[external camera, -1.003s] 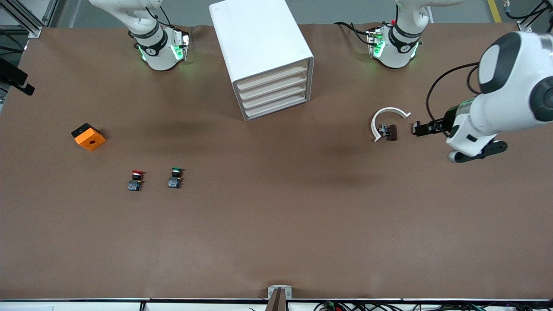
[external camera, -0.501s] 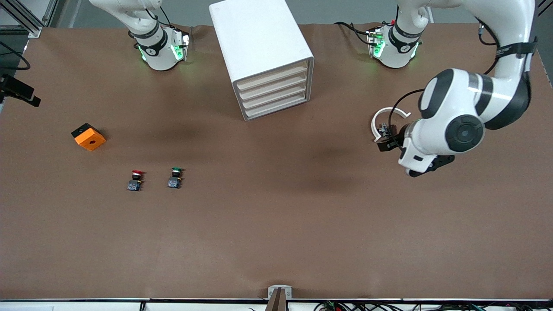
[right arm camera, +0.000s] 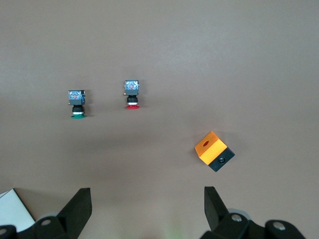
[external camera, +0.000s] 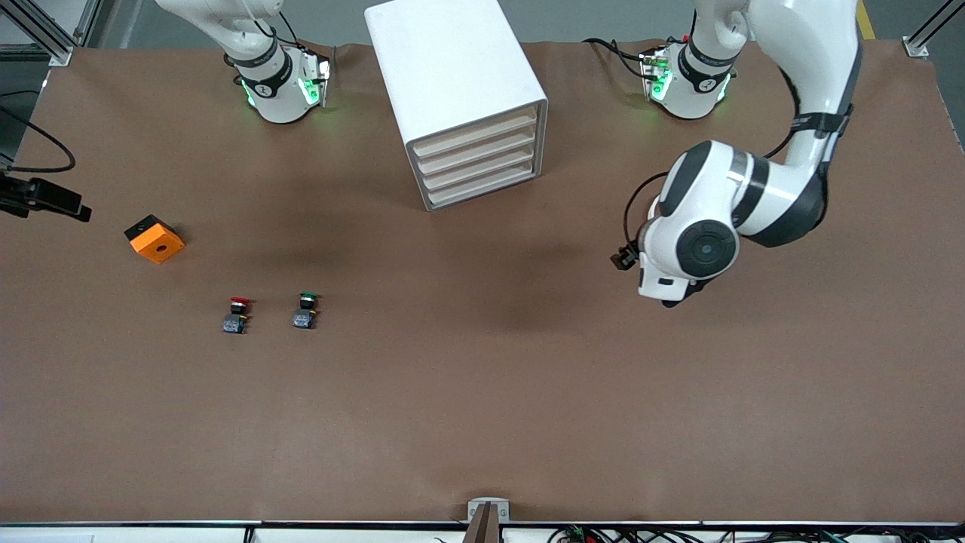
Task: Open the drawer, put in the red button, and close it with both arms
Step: 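Move the left gripper toward the white cabinet's drawer handle, then grasp the drawer handle with the left gripper while the right gripper reaches the button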
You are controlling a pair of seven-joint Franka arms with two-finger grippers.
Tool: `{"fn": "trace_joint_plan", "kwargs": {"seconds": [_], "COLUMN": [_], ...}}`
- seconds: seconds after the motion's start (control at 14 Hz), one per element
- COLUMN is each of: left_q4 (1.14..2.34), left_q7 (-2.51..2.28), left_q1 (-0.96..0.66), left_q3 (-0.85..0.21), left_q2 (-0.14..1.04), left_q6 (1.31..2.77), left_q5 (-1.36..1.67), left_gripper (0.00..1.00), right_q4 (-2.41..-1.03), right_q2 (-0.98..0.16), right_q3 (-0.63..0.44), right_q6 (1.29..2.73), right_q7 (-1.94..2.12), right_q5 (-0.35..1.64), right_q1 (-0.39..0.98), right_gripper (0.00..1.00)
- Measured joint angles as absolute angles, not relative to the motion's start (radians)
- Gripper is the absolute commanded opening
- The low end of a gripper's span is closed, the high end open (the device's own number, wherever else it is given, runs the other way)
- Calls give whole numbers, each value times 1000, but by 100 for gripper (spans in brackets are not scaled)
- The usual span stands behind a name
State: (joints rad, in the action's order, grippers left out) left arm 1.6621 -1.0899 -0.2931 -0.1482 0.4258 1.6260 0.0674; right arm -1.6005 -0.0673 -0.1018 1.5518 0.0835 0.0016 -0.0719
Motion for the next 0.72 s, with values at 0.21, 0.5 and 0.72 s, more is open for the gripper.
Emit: {"fn": "trace_joint_plan", "kwargs": {"seconds": [0.21, 0.5, 0.72], "left_q4": [1635, 1563, 1517], "left_q7": [-1245, -1541, -1711], "left_q1": [-298, -299, -300], "left_q3": [-187, -222, -264], "left_q2": [489, 590, 660], "left_q6": [1621, 1617, 1575], "left_q5": [130, 215, 262], "left_gripper": [100, 100, 100], "right_q4": [-1591, -1575, -1591], "right_q2": [-122, -168, -204], "right_q3": [-102, -99, -95], "right_q6": [1565, 1654, 1707], "right_q7": [86, 86, 86], "right_q5": [0, 4, 16], "right_q1": [-72, -72, -71], "right_gripper": [100, 100, 100]}}
